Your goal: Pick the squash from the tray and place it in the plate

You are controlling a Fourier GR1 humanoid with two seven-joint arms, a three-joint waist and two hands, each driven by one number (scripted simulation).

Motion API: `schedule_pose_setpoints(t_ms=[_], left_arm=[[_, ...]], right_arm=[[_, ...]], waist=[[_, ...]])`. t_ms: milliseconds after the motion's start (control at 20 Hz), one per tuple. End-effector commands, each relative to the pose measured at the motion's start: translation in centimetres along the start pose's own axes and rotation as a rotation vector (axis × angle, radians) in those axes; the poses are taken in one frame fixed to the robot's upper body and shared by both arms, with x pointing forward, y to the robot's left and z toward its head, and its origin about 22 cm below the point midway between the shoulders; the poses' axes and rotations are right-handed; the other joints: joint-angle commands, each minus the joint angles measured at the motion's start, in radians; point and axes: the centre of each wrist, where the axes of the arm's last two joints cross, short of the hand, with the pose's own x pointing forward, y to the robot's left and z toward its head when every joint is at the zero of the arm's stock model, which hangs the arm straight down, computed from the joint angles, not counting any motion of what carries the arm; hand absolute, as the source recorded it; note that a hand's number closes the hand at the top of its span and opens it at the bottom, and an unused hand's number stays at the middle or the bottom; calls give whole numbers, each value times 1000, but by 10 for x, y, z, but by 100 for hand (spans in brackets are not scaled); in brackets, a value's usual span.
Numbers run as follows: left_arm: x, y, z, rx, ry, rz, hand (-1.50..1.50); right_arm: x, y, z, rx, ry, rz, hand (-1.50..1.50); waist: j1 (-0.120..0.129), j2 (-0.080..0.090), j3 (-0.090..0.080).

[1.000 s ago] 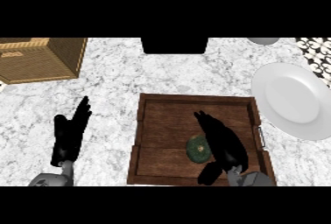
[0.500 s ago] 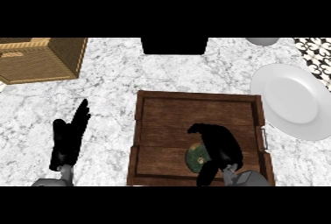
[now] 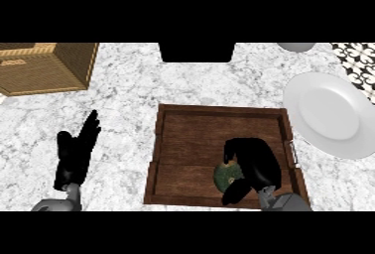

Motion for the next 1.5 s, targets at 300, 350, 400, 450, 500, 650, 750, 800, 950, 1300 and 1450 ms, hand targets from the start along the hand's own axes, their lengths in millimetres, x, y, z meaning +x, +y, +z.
schedule_pose_setpoints(t_ms=[300, 350, 400, 450, 500, 650, 750, 800, 950, 1300, 1450], left_arm=[[-10, -2, 11, -8, 2, 13, 0], [-1, -2, -7, 4, 3, 9, 0], [9, -4, -2, 8, -7, -13, 0], [1, -13, -5, 1, 1, 8, 0], [-16, -11, 2, -5, 9, 12, 0], [2, 3, 9, -12, 4, 20, 0], [2, 8, 0, 9, 4, 3, 0], [-2, 0, -2, 6, 12, 5, 0], [-12, 5, -5, 4, 3, 8, 0], [-7, -12, -3, -1, -8, -6, 0], [-2, -5, 2, -3, 5, 1, 0]], right_arm=[[-126, -44, -24, -97, -161, 66, 150], [-120, -51, -36, -132, -164, 70, 150], [-126, -57, -41, -155, -182, 74, 150], [-131, -89, -42, -213, -186, 68, 150], [-121, -89, -31, -216, -212, 55, 150], [-129, -99, -19, -349, -240, -9, 150], [-122, -117, -12, -489, -211, -31, 150], [-124, -144, -8, -537, -191, -29, 150], [-137, -142, -9, -605, -111, -38, 150], [-179, -155, -22, -615, 40, -115, 150], [-200, -173, -30, -605, 66, -88, 150]], waist=[[14, 12, 8], [8, 13, 7], [11, 12, 7], [7, 13, 7], [3, 10, 6], [2, 7, 7], [-8, 6, 6], [-13, 6, 6], [0, 10, 6], [8, 12, 7], [11, 11, 7]])
